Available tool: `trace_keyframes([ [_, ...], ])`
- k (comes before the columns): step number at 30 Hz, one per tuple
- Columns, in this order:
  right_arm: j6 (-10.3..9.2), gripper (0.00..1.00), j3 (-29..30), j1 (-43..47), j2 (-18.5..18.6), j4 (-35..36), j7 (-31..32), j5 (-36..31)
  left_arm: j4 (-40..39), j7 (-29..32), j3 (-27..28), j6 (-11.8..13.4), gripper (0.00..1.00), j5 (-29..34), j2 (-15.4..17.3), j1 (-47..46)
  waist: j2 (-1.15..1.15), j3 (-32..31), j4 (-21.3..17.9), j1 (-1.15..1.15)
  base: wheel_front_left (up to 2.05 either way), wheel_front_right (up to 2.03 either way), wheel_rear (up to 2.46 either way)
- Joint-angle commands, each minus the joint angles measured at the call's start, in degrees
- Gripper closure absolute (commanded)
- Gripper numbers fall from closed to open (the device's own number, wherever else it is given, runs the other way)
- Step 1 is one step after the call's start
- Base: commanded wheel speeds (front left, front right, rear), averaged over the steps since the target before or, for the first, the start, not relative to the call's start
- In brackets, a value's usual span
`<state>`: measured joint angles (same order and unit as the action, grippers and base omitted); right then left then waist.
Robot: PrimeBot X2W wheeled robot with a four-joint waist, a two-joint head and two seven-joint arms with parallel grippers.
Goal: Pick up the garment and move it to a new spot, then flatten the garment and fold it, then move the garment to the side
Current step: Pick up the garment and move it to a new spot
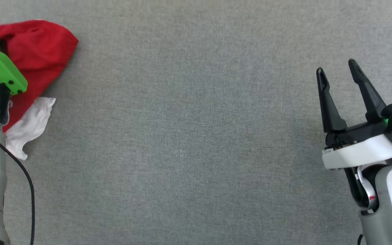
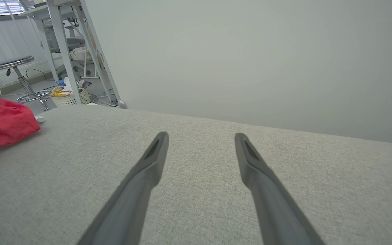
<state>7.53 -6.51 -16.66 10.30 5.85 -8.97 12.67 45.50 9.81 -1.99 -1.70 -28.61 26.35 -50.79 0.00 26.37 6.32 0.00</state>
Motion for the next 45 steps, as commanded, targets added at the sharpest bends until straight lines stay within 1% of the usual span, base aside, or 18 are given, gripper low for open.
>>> trace_keyframes([
  [1,-0.04,0.00,0.49,1.00,-0.54,-0.57,-0.50,0.19,-0.76,-2.88,0.04,0.75,1.00,1.06,-0.49,0.61,0.00,-5.57,0.23,0.00,0.00,0.00,0.00],
  [6,-0.04,0.00,1.73,3.43,-2.60,-2.35,-0.83,-0.21,-2.27,-12.28,-0.50,1.40,1.00,2.71,-1.57,2.70,0.00,-10.53,-0.43,0.00,0.00,0.00,0.00],
  [8,-0.04,0.00,2.28,4.43,-3.28,-2.91,-0.95,-0.42,-3.05,-14.71,-0.82,1.73,1.00,3.11,-2.32,3.34,0.00,-12.31,-0.92,0.00,0.00,0.00,0.00],
  [12,-0.04,0.00,3.31,6.40,-4.52,-3.87,-1.04,-0.97,-5.20,-16.91,-2.04,1.76,1.00,3.75,-3.64,5.14,0.00,-15.55,-2.43,0.00,0.00,0.00,0.00],
  [15,-0.04,0.00,4.16,7.78,-5.23,-4.17,-0.96,-1.54,-7.09,-16.63,-3.61,1.20,1.00,4.16,-4.78,6.86,0.00,-17.35,-3.82,0.00,0.00,0.00,0.00],
  [21,-0.04,0.00,5.05,10.06,-5.93,-4.21,-0.11,-2.87,-11.40,-13.96,-6.98,0.39,1.00,4.42,-7.58,10.44,0.00,-19.80,-7.99,0.00,0.00,0.00,0.00],
  [27,-0.04,0.00,6.47,11.98,-6.03,-3.46,1.24,-3.38,-17.14,-11.06,-11.50,-0.76,1.00,4.45,-11.85,13.96,0.00,-20.64,-12.15,0.00,0.00,0.00,0.00],
  [33,-0.04,0.00,8.18,13.32,-6.24,-1.96,2.20,-3.44,-21.68,-8.01,-18.52,-3.22,1.00,4.57,-17.12,15.98,0.00,-18.88,-15.29,0.00,0.00,0.00,0.00],
  [37,-0.04,0.00,8.60,13.18,-6.41,-1.41,2.35,-2.66,-23.55,-6.48,-25.55,-4.69,1.00,4.58,-20.95,16.47,0.00,-16.52,-16.60,0.00,0.00,0.00,0.00],
  [41,-0.04,0.00,8.52,12.65,-6.60,-1.12,2.13,-2.17,-24.31,-5.33,-33.49,-5.40,1.00,3.50,-22.76,17.56,0.00,-14.27,-17.11,0.00,0.00,0.00,0.00],
  [45,-0.04,0.00,8.32,11.75,-6.71,-1.08,1.81,-1.73,-23.11,-4.00,-41.09,-5.66,1.00,2.55,-23.25,18.86,0.00,-12.34,-16.91,0.00,0.00,0.00,0.00],
])
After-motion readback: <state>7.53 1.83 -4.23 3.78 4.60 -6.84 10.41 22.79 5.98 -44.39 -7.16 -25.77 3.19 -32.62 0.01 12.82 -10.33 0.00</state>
